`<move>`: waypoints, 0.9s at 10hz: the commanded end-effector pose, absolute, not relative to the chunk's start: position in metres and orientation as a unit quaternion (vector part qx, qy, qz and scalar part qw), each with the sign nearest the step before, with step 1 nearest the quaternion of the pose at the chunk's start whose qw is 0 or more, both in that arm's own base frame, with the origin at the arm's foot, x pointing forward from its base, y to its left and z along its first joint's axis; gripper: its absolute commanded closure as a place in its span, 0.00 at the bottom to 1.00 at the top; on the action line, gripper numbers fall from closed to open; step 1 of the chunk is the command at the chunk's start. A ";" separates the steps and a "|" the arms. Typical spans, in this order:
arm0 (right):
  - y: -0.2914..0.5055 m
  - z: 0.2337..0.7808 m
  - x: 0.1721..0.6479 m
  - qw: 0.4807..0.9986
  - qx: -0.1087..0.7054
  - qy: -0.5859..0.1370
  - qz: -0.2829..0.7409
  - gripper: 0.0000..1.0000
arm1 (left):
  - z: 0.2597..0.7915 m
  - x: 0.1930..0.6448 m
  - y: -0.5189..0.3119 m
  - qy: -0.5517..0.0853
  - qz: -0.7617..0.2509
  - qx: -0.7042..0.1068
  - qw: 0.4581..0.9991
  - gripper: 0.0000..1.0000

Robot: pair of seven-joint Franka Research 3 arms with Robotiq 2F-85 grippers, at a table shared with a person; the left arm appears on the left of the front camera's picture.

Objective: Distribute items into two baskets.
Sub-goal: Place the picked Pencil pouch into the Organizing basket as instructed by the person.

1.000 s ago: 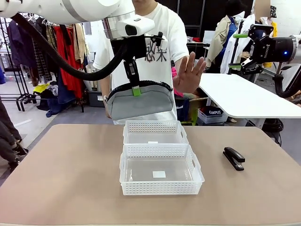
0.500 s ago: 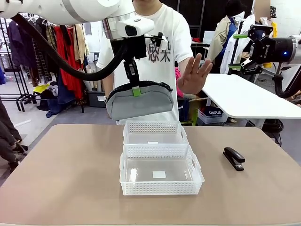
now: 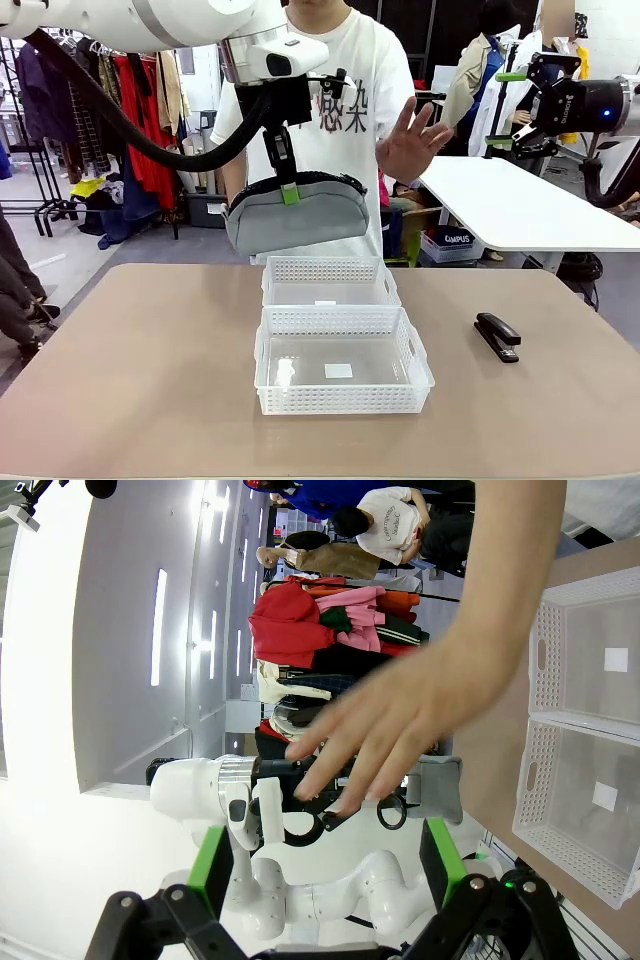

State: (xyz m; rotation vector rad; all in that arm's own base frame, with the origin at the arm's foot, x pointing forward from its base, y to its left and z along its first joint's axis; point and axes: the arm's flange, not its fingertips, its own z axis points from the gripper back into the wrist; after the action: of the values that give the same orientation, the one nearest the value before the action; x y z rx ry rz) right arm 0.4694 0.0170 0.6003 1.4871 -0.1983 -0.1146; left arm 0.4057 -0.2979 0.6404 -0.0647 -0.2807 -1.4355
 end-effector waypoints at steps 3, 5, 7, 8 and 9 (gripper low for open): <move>0.017 0.601 0.469 0.730 0.675 -0.090 -0.052 0.00 | 0.643 0.406 -0.298 -0.134 -0.655 -0.028 0.743 1.00; 0.017 0.601 0.469 0.730 0.675 -0.090 -0.052 0.00 | 0.643 0.406 -0.298 -0.134 -0.655 -0.028 0.743 1.00; 0.017 0.601 0.469 0.730 0.675 -0.090 -0.052 0.00 | 0.643 0.406 -0.298 -0.134 -0.655 -0.028 0.743 1.00; 0.017 0.601 0.469 0.730 0.675 -0.090 -0.052 0.00 | 0.643 0.406 -0.298 -0.134 -0.655 -0.028 0.743 1.00; 0.017 0.601 0.469 0.730 0.675 -0.090 -0.052 0.00 | 0.643 0.406 -0.298 -0.134 -0.655 -0.028 0.743 1.00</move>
State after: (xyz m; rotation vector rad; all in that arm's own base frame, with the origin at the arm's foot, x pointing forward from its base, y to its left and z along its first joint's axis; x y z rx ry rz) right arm 0.4694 0.0170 0.6003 1.4871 -0.1983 -0.1146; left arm 0.4057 -0.2979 0.6404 -0.0647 -0.2808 -1.4356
